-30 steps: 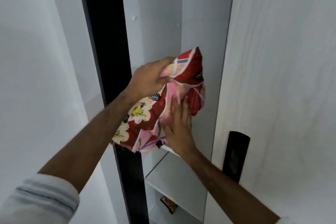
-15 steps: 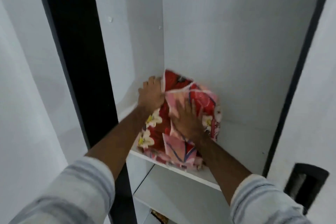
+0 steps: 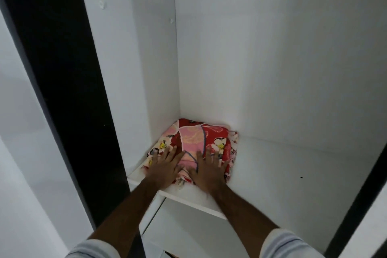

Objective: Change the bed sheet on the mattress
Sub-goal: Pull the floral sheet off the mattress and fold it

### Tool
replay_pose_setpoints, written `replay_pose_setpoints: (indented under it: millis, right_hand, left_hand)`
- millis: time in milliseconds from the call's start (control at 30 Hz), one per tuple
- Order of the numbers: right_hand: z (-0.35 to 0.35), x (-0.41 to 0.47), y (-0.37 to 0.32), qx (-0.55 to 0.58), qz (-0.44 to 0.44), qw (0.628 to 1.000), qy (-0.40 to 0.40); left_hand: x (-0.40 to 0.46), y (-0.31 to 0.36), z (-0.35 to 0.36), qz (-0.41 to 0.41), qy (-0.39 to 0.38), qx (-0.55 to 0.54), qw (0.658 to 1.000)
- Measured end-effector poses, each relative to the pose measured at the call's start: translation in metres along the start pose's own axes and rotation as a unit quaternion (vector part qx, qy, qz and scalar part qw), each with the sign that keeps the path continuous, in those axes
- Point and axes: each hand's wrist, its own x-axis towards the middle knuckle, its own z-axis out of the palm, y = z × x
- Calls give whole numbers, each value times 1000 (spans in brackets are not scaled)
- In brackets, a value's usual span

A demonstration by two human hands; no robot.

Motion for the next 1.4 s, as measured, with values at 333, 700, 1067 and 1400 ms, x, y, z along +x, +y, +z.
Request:
replay_pose_setpoints:
  millis: [333,700,1067,1400]
  right_hand:
    - [-46,-75,39,60,-127,987,74]
    - [-166,-316,134,-184,-103,883,419]
    - [-172,-359,227,-324,1,890,322]
    - [-156,-333,210,-343,-8,871,351]
  left_hand:
    - [-19,66,-53,65,104,-288,950]
    - [-104,285,-139,388,-49,-592,705]
    - [-108,348,-129,288,75,-643,705]
    - [-113,321,-133,277,81,-642,710]
